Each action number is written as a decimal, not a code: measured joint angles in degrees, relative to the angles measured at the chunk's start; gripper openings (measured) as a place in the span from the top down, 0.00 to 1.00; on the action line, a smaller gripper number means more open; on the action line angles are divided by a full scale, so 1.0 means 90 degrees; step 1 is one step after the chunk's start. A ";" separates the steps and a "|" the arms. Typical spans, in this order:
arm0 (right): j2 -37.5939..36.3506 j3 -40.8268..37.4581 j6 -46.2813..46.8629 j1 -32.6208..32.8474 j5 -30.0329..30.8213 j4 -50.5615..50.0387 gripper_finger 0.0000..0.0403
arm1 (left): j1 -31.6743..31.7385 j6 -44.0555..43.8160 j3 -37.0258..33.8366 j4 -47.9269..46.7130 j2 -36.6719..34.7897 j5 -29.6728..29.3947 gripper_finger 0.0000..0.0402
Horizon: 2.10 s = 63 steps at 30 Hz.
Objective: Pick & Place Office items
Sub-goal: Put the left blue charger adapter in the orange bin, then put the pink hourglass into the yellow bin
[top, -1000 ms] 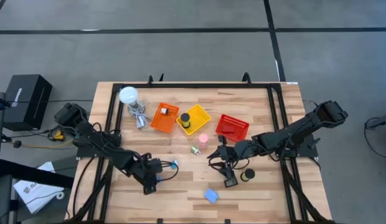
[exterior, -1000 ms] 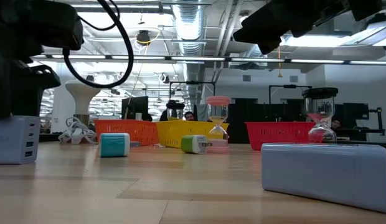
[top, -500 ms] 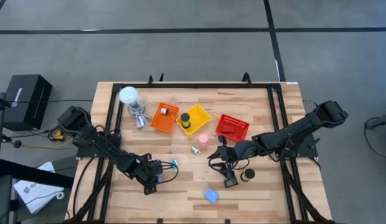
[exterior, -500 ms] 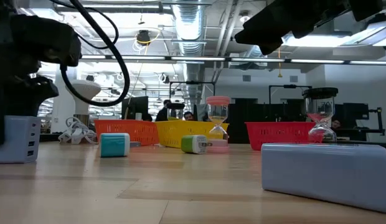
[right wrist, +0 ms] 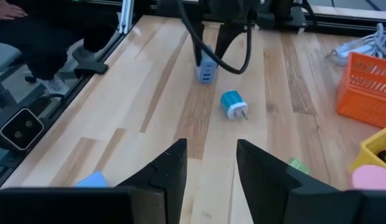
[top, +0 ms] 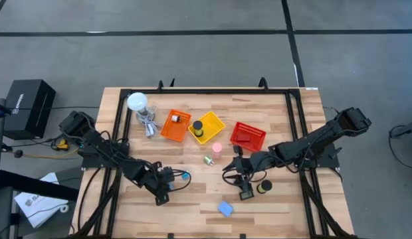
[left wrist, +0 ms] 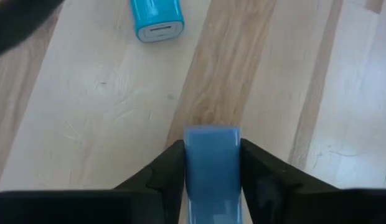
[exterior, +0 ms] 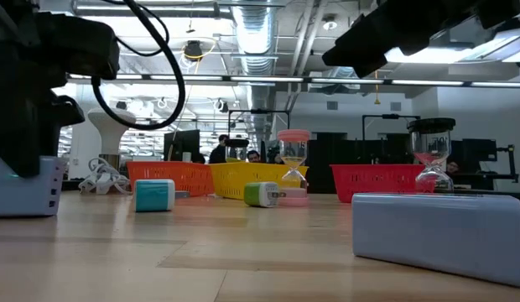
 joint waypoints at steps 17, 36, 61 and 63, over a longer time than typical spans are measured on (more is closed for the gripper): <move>0.0000 0.0000 0.0002 -0.0022 0.0002 0.0036 0.68 | 0.1421 0.0769 0.0003 -0.0004 -0.0142 0.0040 0.72; 0.0000 0.0002 -0.0170 -0.0058 0.0002 0.0039 0.68 | 0.5233 0.4899 0.0112 0.0024 -0.2746 -0.0627 0.69; 0.0000 0.0001 -0.0187 -0.0057 0.0002 0.0019 0.68 | 0.6001 0.5516 0.0102 0.0107 -0.0554 -0.0464 0.63; 0.0000 0.0002 -0.0187 -0.0061 0.0002 0.0009 0.68 | 0.6001 0.5510 0.0102 0.0124 -0.0554 -0.0469 0.62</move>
